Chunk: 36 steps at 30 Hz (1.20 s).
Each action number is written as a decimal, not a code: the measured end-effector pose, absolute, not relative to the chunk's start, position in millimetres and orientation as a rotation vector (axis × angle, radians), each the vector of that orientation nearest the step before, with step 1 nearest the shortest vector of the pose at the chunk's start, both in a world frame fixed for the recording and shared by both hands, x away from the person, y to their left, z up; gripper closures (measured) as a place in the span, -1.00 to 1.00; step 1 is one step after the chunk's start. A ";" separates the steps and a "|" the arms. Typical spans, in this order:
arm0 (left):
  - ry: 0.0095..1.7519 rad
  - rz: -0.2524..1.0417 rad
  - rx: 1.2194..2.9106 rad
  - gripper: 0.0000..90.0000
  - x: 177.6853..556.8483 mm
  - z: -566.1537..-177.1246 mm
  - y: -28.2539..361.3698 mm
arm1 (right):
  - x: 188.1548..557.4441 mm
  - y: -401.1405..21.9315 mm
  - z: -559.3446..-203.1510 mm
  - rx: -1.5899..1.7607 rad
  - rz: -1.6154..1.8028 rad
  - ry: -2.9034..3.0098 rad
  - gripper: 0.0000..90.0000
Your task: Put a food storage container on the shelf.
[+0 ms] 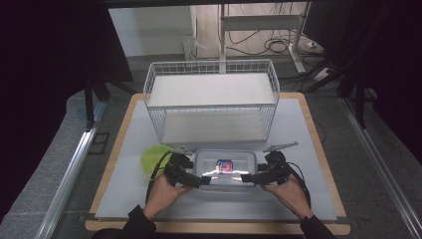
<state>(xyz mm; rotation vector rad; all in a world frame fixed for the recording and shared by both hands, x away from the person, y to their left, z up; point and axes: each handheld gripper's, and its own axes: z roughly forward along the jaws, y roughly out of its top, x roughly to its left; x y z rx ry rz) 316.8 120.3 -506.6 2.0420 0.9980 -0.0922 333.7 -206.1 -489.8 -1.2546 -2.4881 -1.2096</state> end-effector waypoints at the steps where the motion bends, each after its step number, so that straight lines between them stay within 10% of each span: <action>1: 0.999 -0.097 2.036 -0.98 317.5 -507.4 119.9 | 332.4 -206.7 -490.0 -1.257 -1.212 -2.485 -0.72; 12: 1.027 -0.110 2.013 -1.00 316.9 -507.6 120.6 | 328.4 -206.5 -490.6 -1.231 -1.236 -2.479 -0.62; 36: 0.965 -0.145 1.824 0.06 283.0 -507.0 161.5 | 300.6 -230.0 -487.2 -1.266 -1.380 -2.326 0.08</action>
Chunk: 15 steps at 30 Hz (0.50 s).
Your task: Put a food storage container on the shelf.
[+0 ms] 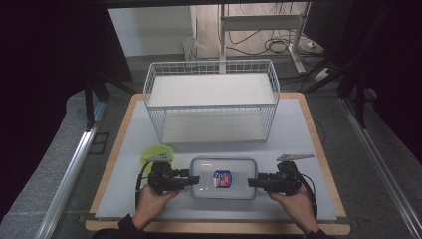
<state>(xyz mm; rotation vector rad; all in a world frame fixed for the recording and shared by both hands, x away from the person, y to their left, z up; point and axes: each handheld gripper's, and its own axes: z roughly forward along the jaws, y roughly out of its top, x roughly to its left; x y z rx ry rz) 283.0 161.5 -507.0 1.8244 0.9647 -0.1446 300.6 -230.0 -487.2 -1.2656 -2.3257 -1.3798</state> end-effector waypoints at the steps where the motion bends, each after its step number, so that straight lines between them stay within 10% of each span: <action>1: 0.969 -0.143 1.822 0.06 282.1 -507.5 161.8 | 301.0 -229.8 -488.8 -1.268 -1.377 -2.314 0.07; 15: 1.014 -0.109 1.796 0.07 279.7 -504.1 156.3 | 299.0 -232.3 -490.1 -1.359 -1.411 -2.206 0.16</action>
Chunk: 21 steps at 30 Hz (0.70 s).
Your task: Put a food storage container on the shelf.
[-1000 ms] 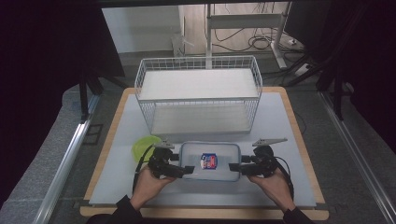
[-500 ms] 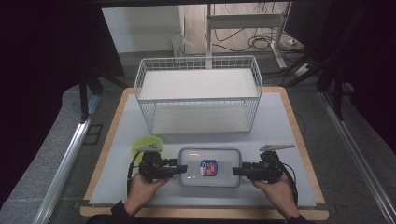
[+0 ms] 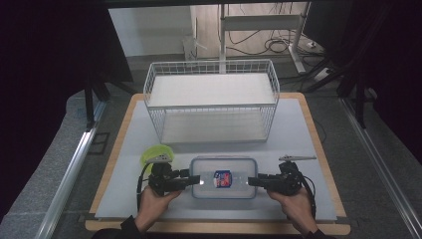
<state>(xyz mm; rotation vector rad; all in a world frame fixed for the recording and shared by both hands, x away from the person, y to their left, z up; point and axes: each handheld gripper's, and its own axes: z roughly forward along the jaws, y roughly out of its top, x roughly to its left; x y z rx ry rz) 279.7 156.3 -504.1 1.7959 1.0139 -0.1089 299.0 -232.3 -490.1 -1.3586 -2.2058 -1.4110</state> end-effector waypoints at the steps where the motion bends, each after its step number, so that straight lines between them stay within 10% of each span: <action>1: 1.014 -0.102 1.802 0.07 280.2 -503.0 155.5 | 299.1 -232.4 -489.5 -1.359 -1.418 -2.209 0.16; 21: 0.961 -0.001 1.788 0.08 287.6 -454.3 162.6 | 308.3 -227.0 -448.3 -1.289 -1.545 -2.261 0.16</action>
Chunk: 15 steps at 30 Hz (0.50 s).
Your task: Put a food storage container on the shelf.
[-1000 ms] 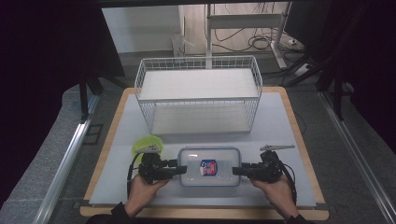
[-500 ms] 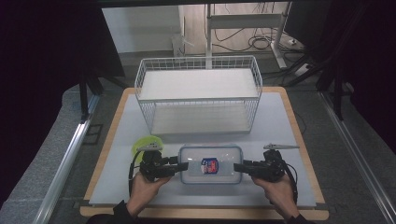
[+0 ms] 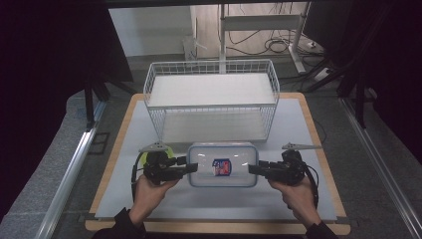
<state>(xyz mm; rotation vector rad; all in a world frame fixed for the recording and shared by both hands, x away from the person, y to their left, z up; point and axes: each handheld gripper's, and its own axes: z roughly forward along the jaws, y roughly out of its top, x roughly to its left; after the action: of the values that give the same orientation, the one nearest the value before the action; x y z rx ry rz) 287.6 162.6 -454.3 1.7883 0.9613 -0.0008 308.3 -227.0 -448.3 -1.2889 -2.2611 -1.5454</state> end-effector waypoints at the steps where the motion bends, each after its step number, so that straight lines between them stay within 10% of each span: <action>1: 0.965 0.003 1.786 0.08 288.2 -451.5 163.3 | 309.9 -226.2 -445.7 -1.286 -1.545 -2.260 0.16; 15: 0.966 0.023 1.762 0.08 302.4 -423.4 176.9 | 331.1 -211.9 -413.7 -1.254 -1.578 -2.277 0.16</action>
<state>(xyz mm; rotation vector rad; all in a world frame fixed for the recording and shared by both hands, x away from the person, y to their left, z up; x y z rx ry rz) 302.4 176.9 -423.4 1.7617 0.9663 0.0226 331.1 -211.9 -413.7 -1.2538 -2.2767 -1.5776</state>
